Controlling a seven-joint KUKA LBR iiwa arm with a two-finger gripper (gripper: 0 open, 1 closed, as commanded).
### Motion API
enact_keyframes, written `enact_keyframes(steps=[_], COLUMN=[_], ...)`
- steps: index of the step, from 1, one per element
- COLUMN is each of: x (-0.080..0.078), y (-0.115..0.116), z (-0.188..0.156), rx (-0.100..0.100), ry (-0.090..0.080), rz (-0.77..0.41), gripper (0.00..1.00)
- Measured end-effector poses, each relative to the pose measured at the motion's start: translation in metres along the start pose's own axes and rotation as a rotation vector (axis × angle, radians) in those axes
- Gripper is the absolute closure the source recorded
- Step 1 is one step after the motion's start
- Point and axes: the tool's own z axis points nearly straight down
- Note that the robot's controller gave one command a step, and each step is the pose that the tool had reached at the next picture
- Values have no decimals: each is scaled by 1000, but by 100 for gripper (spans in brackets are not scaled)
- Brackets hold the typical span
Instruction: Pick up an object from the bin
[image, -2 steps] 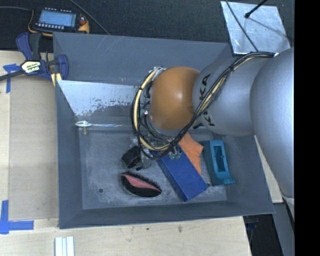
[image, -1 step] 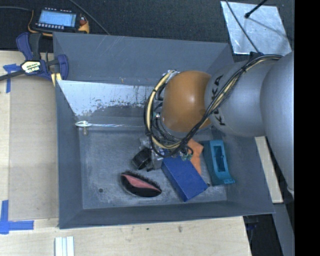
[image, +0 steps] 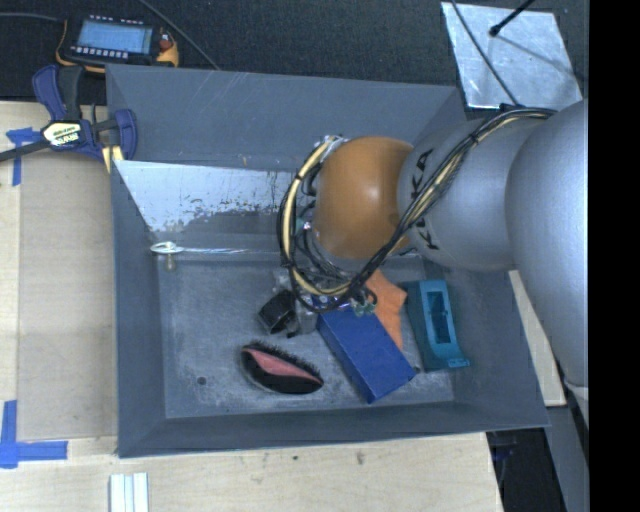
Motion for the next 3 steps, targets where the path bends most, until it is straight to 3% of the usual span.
enact_keyframes(steps=[1, 2, 3], x=[15, 3, 7], y=[25, 6, 12], z=[0, 1, -41], rx=[-6, -14, -8], ry=[-12, 6, 14], rz=[-19, -27, -21], gripper=[100, 100, 100])
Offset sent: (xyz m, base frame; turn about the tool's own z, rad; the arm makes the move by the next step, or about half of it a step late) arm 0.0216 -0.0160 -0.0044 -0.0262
